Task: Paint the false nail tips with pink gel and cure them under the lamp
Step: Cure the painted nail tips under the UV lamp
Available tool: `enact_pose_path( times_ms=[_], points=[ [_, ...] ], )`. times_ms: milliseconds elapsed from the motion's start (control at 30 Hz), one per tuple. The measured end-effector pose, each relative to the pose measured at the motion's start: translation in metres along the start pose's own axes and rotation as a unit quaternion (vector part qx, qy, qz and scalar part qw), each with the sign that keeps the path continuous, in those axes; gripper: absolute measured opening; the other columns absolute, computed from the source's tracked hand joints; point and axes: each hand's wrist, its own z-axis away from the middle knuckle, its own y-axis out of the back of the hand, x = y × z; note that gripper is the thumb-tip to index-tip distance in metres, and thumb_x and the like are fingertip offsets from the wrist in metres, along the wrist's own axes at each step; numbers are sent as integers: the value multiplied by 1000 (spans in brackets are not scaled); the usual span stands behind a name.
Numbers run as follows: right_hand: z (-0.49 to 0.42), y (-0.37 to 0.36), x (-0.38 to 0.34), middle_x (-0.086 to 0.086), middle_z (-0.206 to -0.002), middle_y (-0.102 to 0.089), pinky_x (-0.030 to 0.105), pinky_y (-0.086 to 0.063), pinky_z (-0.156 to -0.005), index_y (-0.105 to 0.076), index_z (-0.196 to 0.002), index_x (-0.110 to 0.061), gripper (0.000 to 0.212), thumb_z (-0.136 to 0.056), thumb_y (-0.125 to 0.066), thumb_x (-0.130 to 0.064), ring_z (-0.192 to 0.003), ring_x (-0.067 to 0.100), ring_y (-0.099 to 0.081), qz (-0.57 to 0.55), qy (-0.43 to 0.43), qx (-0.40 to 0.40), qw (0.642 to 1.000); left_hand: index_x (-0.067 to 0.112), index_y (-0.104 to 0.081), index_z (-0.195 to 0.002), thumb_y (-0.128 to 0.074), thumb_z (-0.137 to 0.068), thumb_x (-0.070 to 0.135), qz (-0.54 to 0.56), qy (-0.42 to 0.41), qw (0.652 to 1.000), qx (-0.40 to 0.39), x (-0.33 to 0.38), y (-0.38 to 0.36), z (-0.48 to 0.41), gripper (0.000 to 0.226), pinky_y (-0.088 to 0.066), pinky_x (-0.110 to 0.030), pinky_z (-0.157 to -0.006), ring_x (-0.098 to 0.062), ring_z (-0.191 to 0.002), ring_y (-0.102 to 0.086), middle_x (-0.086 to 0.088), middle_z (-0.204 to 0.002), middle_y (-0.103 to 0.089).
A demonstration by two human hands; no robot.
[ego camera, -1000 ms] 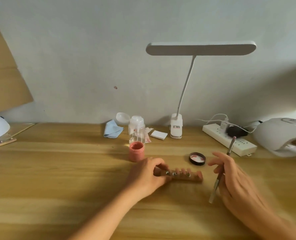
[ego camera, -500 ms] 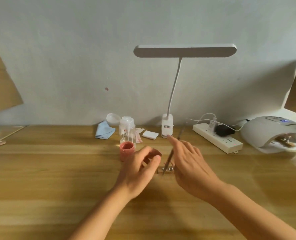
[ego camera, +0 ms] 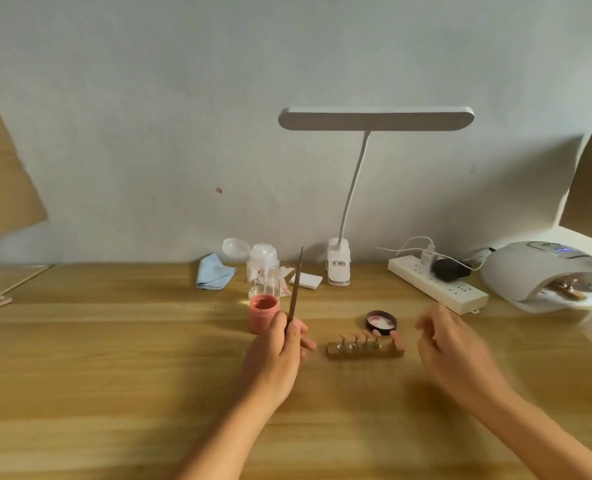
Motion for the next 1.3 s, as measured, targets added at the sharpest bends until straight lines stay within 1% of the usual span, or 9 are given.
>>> enact_pose_path(
  times_ms=[67,200,300,500,600,800,933,1067,1300],
  points=[
    [8,-4,13,-10,-108,-54,33,-52,-85,-48,-116,-29,24,-93,-55,-26,-96,10,-55,60,-37,-109,992,25,-55,-85,-41,-104,23,-11,5,1000,-2,0,-1,-1,24,-52,-30,-75,3,-65,-64,27,-74,-70],
    [1,-11,5,-9,-121,-50,28,-48,-94,-49,-134,-31,43,-93,-58,-33,-110,11,-54,33,-26,-153,987,27,-58,-86,-42,-104,25,-29,0,999,-13,0,-1,0,24,-51,-23,-74,5,-71,-66,30,-79,-71],
    [-7,-16,-5,-6,-119,-53,28,-48,-93,-56,-126,-30,32,-94,-58,-33,-107,12,-55,24,-18,-168,985,29,-60,-87,-42,-104,29,-53,-2,998,-32,-2,1,1,25,-44,-11,-65,8,-72,-66,33,-80,-70],
    [4,4,10,-17,-103,-52,22,-46,-84,-58,-105,-38,16,-90,-64,-41,-95,1,-50,5,56,-163,985,23,-64,-94,-40,-106,25,-4,21,998,-51,1,0,0,27,-50,-26,-80,-2,-70,-69,17,-79,-76],
    [20,25,37,-24,-99,-54,21,-46,-84,-59,-102,-42,18,-88,-60,-52,-93,-3,-49,26,88,-135,987,16,-64,-97,-40,-106,24,52,32,995,-80,3,-5,0,27,-49,-17,-73,-8,-72,-70,5,-81,-78],
    [72,99,119,-32,-85,-64,22,-38,-59,-59,-95,-61,23,-81,-66,-45,-76,-2,-58,-39,-97,-13,994,11,-65,-95,-42,-105,20,122,34,989,-79,10,-23,-7,27,-45,-27,-63,-13,-65,-65,-6,-81,-77],
    [69,132,188,-18,-85,-71,36,-46,-74,-68,-87,-42,5,-84,-71,-43,-82,7,-60,-72,-231,100,965,15,-66,-93,-42,-105,21,121,9,991,-50,24,-46,-15,27,-45,-32,-63,-11,-60,-61,-4,-76,-75],
    [22,128,228,5,-105,-68,42,-46,-80,-64,-93,-22,16,-90,-68,-37,-86,18,-57,-84,-304,174,933,20,-64,-87,-44,-104,23,124,-15,992,-11,54,-91,-20,27,-44,-31,-61,-5,-50,-55,5,-68,-72],
    [-64,89,239,11,-105,-71,38,-49,-83,-71,-85,-20,17,-88,-69,-37,-91,32,-62,-107,-377,202,898,26,-60,-85,-42,-104,29,153,-14,986,-66,98,-186,-27,26,-45,-31,-59,-6,-48,-51,13,-59,-65]
  ],
)
